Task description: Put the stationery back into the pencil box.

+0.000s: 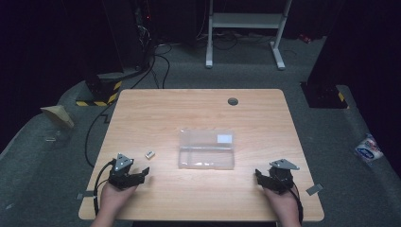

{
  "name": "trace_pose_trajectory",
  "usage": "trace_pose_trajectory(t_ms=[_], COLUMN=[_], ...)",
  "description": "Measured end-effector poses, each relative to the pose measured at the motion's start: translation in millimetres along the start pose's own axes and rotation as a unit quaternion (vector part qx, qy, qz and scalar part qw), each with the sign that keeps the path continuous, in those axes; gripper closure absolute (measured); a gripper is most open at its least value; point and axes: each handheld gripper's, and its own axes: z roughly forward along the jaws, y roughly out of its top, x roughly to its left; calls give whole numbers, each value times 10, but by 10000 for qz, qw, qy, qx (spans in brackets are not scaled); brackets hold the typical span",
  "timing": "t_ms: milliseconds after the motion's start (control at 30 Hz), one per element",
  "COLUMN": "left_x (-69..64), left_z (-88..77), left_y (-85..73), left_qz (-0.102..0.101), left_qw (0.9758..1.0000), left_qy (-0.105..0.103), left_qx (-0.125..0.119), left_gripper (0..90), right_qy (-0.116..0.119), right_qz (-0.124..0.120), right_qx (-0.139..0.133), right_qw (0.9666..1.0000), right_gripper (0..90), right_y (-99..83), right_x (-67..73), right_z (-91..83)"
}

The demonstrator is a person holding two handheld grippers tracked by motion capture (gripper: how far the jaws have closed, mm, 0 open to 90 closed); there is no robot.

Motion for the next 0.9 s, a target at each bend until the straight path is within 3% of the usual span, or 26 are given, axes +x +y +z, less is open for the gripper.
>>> trace_pose_trajectory(t_ms=[133,333,467,633,733,900], left_x=[-1,27,13,-14,0,57], left_z=[51,96,109,159,185,322], left_y=[39,83,160,224,294,354], left_qz=[130,-29,70,231,178,-177], left_qw=[9999,9998,9998,9995,9997,9996], left_qy=[-35,-185,-170,-181,-158,-129], left_qx=[8,11,-119,-61,-99,-202], left_gripper=[238,238,237,223,237,264], right_qy=[-5,-3,-36,-54,-60,-52], right_qz=[19,17,20,52,62,40], right_qx=[3,4,-22,-15,-13,-19], right_qw=[10000,10000,10000,10000,10000,10000], right_gripper=[254,256,270,274,275,276], right_y=[0,-1,-2,6,4,3], right_x=[2,3,2,2,3,-3], right_z=[-1,-1,-2,5,1,2])
